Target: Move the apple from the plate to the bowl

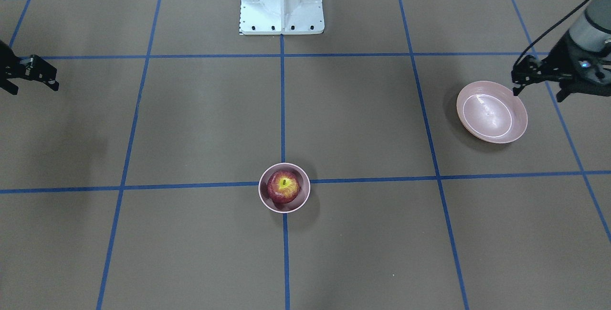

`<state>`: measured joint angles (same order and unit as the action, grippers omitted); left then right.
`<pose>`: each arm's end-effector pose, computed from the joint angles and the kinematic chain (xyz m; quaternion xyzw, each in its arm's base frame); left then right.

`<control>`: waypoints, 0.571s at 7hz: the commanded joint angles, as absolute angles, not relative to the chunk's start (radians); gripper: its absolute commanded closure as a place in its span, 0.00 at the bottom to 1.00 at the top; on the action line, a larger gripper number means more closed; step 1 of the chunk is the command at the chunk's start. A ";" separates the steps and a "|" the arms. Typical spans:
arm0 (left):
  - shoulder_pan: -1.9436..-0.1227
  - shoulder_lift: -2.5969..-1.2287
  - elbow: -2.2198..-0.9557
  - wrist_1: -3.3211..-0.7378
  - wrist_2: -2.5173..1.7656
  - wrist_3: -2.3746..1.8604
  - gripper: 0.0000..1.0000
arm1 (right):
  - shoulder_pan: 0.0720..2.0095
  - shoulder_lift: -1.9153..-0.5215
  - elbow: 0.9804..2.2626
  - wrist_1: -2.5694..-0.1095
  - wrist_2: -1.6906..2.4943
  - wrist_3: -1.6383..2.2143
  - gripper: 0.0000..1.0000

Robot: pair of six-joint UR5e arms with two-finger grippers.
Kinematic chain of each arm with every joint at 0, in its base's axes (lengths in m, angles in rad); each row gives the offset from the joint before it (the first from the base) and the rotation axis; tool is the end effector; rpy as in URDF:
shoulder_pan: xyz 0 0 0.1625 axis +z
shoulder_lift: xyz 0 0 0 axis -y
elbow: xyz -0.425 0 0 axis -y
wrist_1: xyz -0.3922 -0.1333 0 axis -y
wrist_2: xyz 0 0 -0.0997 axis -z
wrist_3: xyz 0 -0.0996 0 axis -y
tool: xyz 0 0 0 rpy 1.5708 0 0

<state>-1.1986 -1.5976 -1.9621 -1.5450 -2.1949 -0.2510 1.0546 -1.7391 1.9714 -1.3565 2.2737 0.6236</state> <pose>0.1093 -0.4864 0.4647 0.0842 0.3435 0.1163 0.9281 -0.1539 -0.4108 0.5167 -0.0061 -0.3948 -0.0270 0.9183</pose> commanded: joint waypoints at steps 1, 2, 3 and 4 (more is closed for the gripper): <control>-1.380 -1.563 -1.823 -1.581 -2.282 0.027 0.02 | 1.122 -1.761 1.960 -1.359 2.292 0.603 0.00; -1.390 -1.562 -1.803 -1.601 -2.313 0.038 0.02 | 1.187 -1.788 1.954 -1.361 2.339 0.475 0.00; -1.388 -1.562 -1.802 -1.603 -2.312 0.034 0.02 | 1.266 -1.802 1.916 -1.361 2.377 0.316 0.00; -1.390 -1.562 -1.802 -1.601 -2.310 0.031 0.02 | 1.278 -1.809 1.908 -1.371 2.382 0.280 0.00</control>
